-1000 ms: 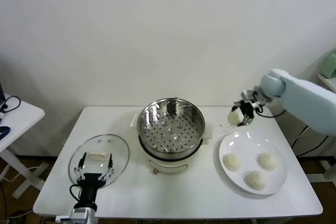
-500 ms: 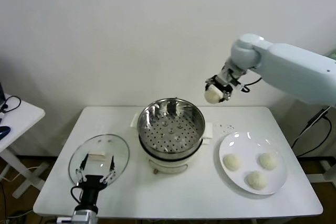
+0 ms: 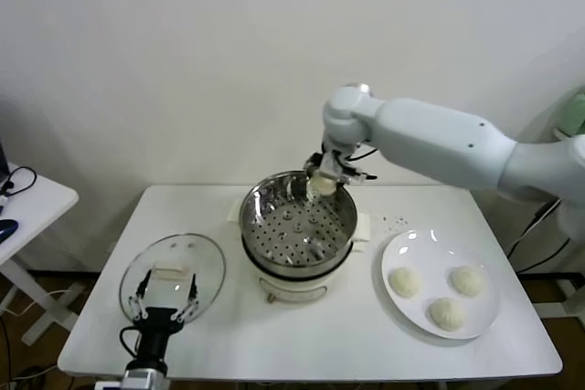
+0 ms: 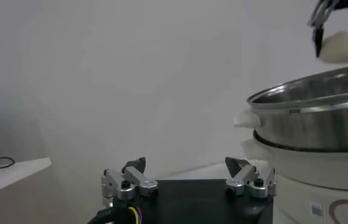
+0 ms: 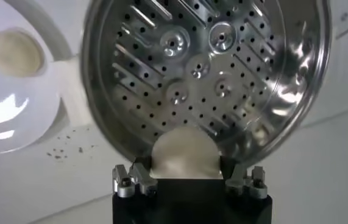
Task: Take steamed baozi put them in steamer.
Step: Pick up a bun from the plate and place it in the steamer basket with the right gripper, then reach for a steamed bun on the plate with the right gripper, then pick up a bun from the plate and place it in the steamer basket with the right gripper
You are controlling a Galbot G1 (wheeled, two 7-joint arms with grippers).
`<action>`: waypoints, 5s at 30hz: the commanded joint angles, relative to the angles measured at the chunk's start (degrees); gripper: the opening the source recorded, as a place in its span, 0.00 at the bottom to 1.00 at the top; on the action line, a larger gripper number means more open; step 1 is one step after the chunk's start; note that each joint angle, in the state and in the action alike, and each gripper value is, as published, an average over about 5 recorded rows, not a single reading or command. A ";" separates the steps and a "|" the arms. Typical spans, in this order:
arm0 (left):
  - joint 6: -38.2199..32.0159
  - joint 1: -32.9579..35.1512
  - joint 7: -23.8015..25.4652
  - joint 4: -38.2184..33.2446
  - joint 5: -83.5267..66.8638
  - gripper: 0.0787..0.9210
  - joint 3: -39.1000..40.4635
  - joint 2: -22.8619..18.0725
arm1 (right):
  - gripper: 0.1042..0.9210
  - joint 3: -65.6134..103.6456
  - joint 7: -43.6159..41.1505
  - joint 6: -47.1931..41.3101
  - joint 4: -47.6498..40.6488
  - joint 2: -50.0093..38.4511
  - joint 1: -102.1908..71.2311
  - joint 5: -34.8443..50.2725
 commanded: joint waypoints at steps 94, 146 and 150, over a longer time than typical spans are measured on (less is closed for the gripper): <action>0.19 2.76 -3.20 -0.43 -2.66 0.88 -0.32 -0.78 | 0.88 -0.81 7.09 -26.58 3.05 -33.99 -19.91 39.51; 0.93 1.41 -3.23 0.28 -1.56 0.88 1.08 -1.14 | 0.71 -21.82 4.31 -26.53 -1.02 -28.79 20.00 67.35; 1.06 1.20 -3.31 0.26 -1.35 0.88 1.50 -1.22 | 0.71 -23.68 4.33 -26.94 -2.58 -23.24 23.18 73.42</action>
